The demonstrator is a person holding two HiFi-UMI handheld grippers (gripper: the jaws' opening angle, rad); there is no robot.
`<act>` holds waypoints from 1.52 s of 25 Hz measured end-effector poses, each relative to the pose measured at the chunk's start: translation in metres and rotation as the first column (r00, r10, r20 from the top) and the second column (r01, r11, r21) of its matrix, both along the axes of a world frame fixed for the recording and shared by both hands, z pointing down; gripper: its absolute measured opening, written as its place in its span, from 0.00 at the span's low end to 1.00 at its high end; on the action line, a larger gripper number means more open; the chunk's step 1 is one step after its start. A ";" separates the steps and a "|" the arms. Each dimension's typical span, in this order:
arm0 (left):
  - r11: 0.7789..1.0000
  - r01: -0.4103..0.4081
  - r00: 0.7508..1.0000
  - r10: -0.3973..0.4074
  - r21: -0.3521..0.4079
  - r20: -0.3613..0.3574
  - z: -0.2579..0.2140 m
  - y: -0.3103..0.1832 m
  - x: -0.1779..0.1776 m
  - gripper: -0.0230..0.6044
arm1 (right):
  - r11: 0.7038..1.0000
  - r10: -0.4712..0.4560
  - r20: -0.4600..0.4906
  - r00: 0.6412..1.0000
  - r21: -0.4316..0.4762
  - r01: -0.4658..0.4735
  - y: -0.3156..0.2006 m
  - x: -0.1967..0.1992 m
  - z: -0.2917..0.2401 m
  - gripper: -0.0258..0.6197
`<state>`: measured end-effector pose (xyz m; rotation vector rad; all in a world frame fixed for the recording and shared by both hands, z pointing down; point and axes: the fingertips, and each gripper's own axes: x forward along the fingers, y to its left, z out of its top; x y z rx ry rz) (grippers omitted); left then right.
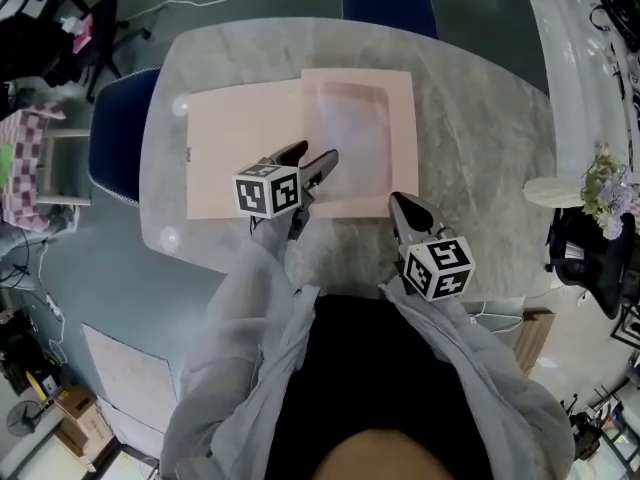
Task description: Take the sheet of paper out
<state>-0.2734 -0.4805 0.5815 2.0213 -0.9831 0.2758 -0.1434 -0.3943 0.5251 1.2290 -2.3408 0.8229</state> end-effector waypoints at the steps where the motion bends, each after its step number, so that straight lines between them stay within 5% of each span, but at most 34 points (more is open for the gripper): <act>1: 1.000 -0.006 1.000 0.006 -0.009 0.012 0.005 -0.003 0.000 0.52 | 1.000 0.001 0.002 1.000 -0.002 -0.001 -0.001 -0.001 0.001 0.06; 21: 0.991 -0.043 0.996 0.052 -0.130 0.069 0.049 -0.033 0.015 0.49 | 0.998 0.049 -0.010 0.999 -0.034 -0.049 -0.016 0.010 0.014 0.06; 38: 0.988 0.022 0.960 0.022 -0.154 0.278 0.067 -0.042 -0.003 0.07 | 0.998 0.054 -0.007 0.999 -0.032 -0.054 -0.021 0.014 0.016 0.06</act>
